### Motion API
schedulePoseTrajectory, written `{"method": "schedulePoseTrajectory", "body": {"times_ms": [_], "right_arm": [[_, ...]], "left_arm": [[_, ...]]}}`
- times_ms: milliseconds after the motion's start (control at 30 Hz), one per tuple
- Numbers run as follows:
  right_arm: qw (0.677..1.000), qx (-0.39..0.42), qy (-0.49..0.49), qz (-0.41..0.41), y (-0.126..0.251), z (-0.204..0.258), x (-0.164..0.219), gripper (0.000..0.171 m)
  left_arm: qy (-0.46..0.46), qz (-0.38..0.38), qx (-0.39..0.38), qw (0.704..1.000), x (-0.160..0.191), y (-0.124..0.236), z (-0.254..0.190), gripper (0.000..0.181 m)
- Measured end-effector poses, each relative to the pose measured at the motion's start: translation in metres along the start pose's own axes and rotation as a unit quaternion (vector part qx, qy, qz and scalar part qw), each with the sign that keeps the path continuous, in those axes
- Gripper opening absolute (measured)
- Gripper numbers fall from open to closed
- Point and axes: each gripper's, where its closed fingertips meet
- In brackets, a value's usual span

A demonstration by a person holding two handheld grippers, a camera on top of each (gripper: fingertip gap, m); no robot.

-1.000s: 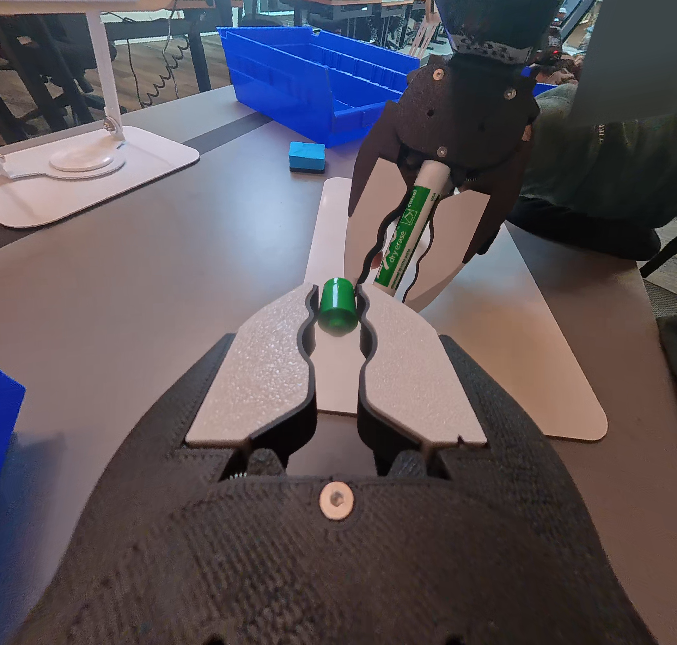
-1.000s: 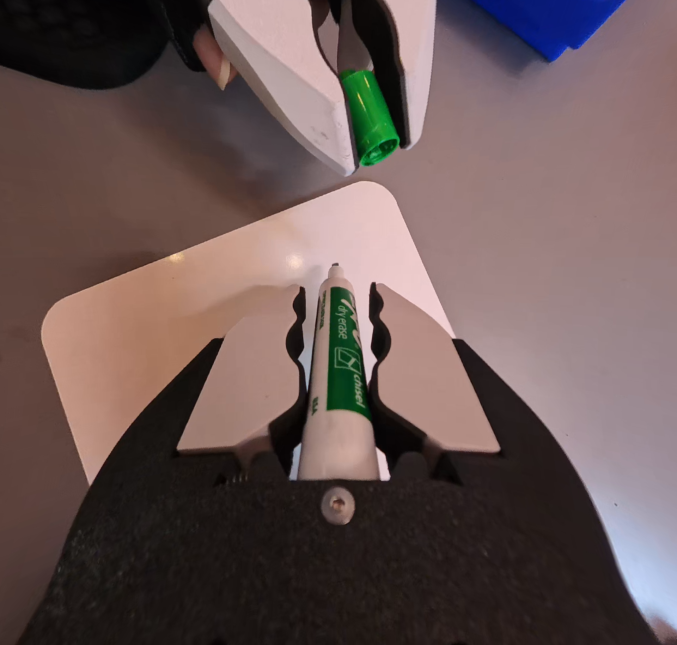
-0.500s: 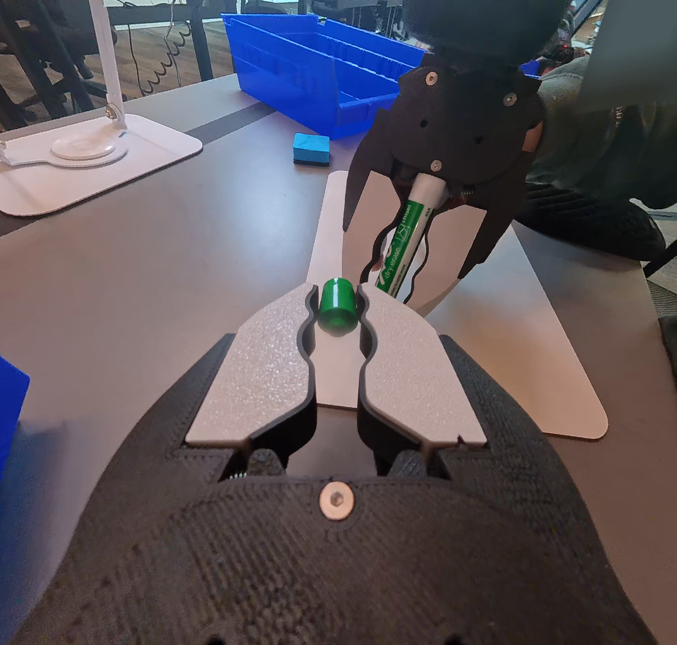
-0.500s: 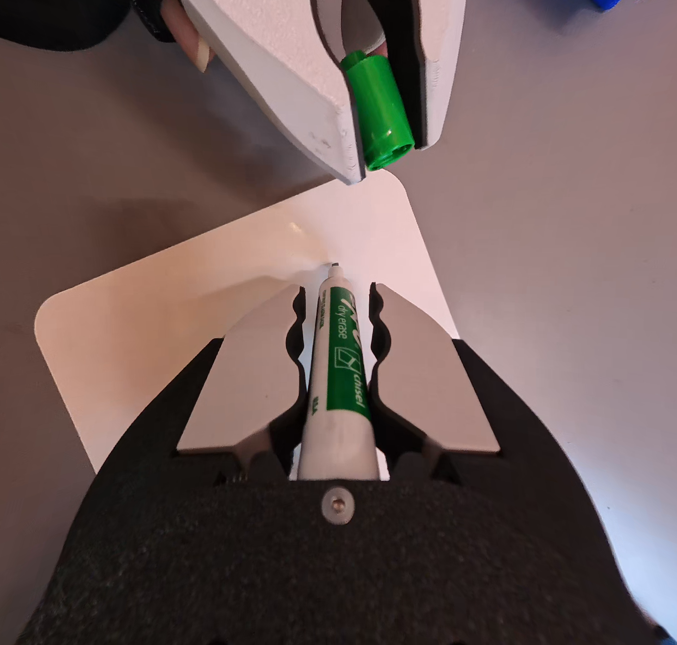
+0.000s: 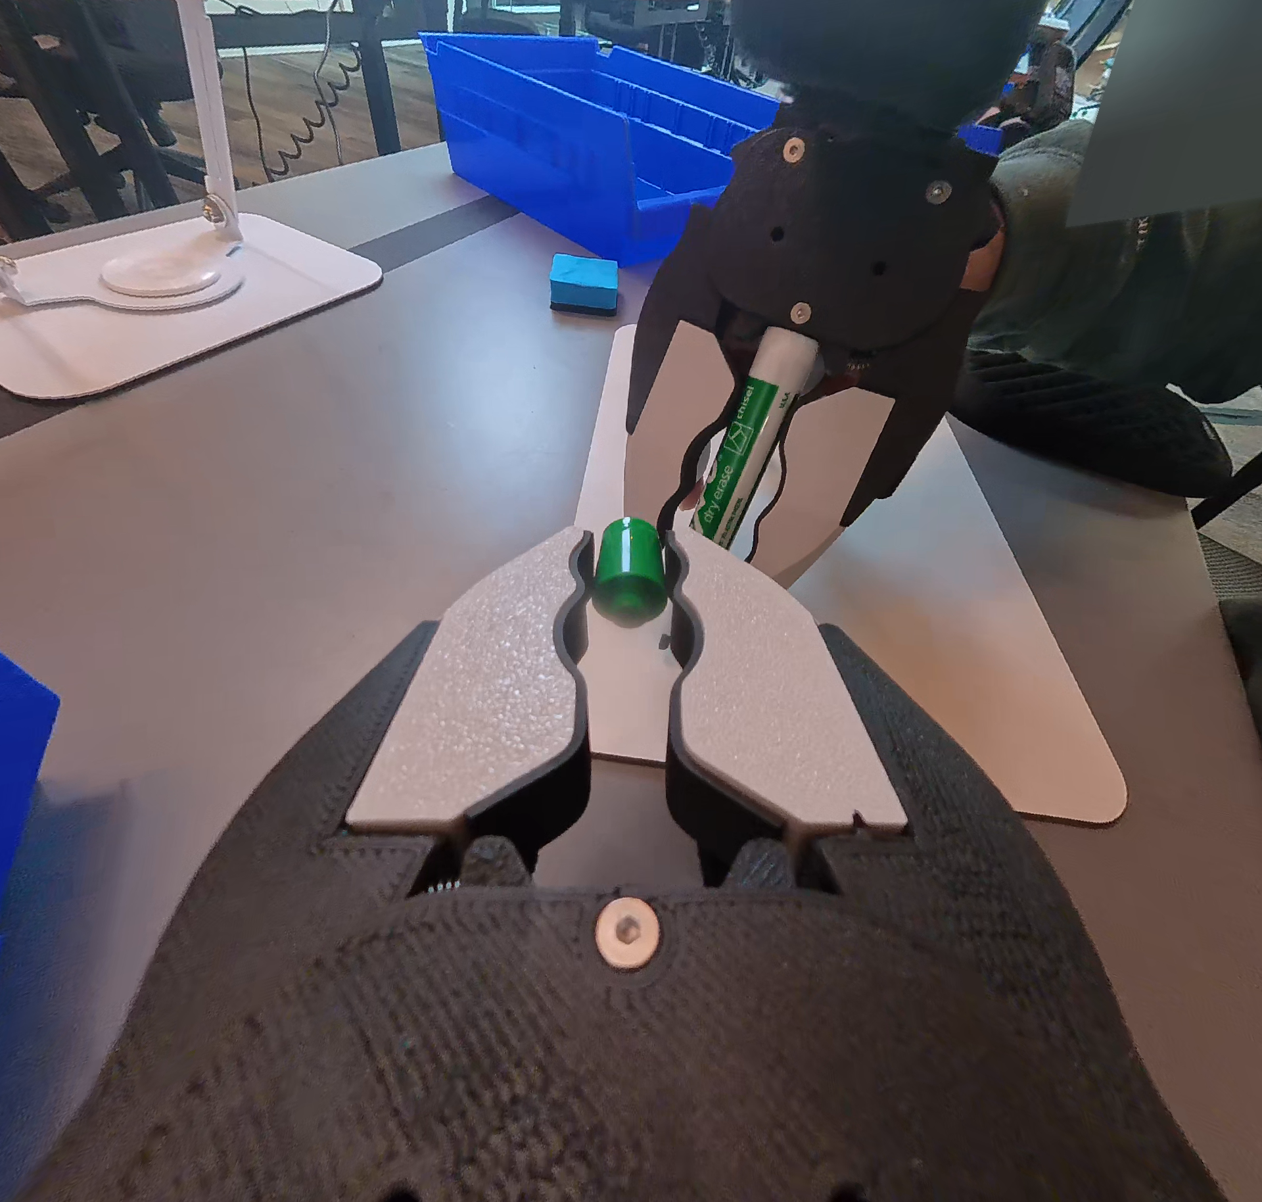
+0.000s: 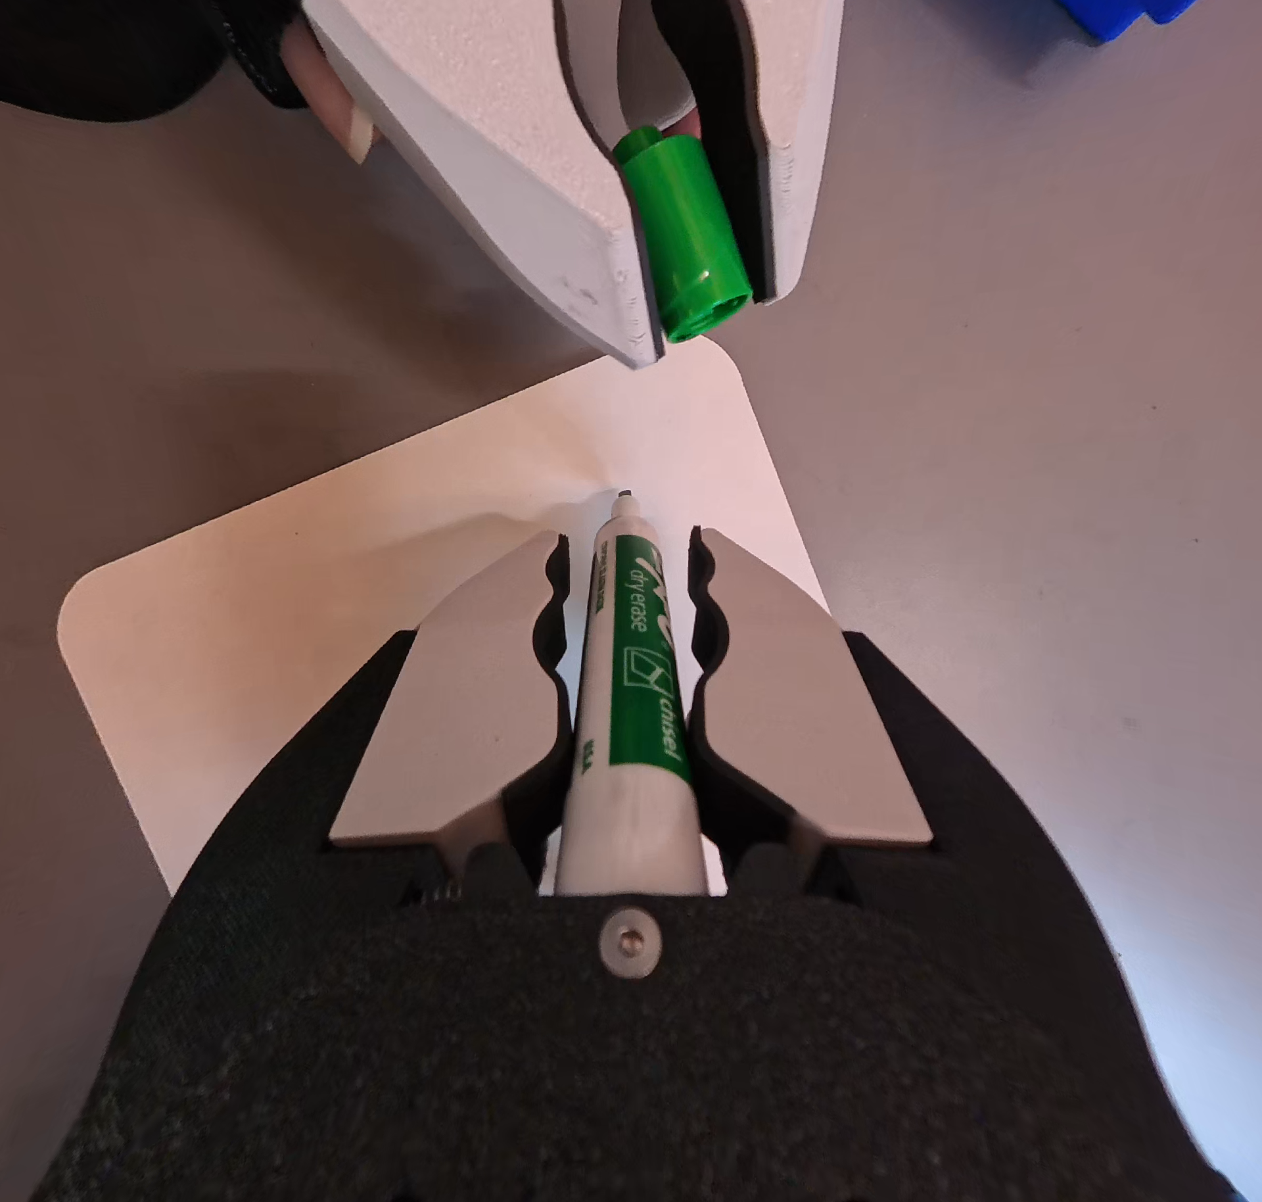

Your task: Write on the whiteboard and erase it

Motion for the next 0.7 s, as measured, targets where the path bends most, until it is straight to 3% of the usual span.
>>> {"method": "schedulePoseTrajectory", "body": {"times_ms": [700], "right_arm": [[1.000, 0.003, -0.013, 0.003, 0.0064, -0.0019, 0.0042, 0.034]], "left_arm": [[0.001, -0.003, 0.005, 1.000, 0.0003, -0.0009, -0.0009, 0.020]]}}
Point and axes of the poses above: each gripper's, where its closed fingertips meet, y back along the fingers, x out of its underside, z = x × y across the jaws, and after that the axes turned 2 degrees about -y, right-handed
